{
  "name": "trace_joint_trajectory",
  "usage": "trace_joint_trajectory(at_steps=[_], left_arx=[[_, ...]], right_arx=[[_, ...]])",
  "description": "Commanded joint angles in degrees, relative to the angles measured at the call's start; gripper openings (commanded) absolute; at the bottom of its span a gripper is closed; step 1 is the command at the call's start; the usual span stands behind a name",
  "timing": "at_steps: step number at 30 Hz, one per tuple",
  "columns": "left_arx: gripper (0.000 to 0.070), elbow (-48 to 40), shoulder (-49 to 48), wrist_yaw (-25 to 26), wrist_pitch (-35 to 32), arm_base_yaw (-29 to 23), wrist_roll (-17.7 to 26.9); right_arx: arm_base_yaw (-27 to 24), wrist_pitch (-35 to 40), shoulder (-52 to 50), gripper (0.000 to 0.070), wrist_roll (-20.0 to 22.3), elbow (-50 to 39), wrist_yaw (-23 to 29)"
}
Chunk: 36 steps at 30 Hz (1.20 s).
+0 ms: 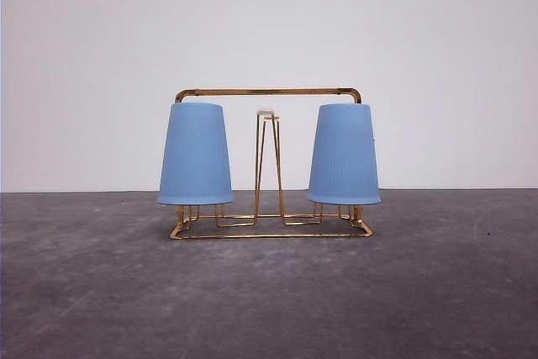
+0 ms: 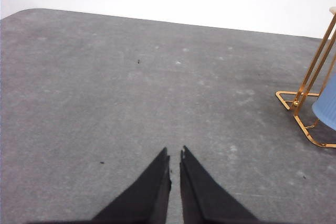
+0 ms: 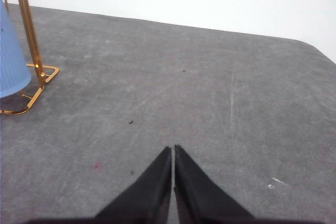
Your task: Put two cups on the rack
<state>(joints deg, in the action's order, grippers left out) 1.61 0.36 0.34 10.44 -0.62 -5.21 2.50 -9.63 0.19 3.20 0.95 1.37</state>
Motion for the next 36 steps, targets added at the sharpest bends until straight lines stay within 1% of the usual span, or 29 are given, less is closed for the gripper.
trace_joint_trajectory(at_steps=[1,36], left_arx=[[0.0015,-0.90,-0.17,0.02,0.26,-0.02,-0.02],[0.0015,-0.90,-0.17,0.02,0.26,-0.02,-0.02]], right_arx=[[-0.07,0.63,0.02,0.0003,0.46,-0.24,0.20],[-0.07,0.63,0.02,0.0003,0.46,-0.24,0.20]])
